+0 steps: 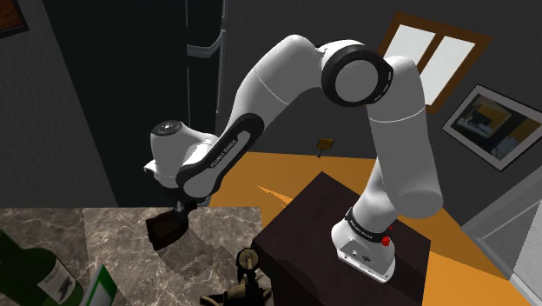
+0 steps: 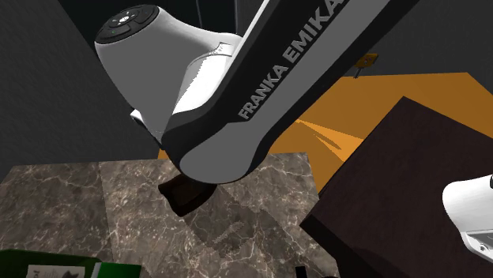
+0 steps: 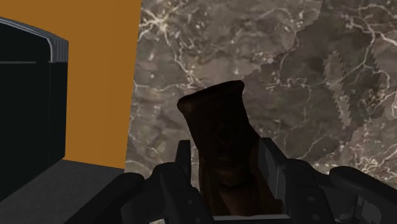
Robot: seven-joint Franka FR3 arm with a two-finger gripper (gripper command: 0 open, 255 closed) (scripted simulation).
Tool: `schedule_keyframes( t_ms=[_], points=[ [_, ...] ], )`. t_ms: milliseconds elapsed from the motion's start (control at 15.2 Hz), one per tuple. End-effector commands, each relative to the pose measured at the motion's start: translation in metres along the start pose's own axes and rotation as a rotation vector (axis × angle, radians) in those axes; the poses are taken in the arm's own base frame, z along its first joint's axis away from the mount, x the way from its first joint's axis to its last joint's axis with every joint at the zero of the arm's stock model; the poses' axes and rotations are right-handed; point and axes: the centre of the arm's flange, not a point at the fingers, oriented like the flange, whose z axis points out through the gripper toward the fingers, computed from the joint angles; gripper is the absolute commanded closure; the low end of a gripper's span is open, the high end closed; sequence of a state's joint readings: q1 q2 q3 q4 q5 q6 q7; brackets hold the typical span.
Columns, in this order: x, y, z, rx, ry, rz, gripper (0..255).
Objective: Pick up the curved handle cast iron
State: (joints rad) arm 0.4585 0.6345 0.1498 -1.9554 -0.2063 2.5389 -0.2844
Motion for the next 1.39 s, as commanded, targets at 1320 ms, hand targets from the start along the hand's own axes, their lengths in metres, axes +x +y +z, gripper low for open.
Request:
schedule_keyframes(
  t_ms=[1320],
  points=[
    [-0.004, 0.0, -0.073, 0.0, -0.001, 0.001, 255]
  ],
)
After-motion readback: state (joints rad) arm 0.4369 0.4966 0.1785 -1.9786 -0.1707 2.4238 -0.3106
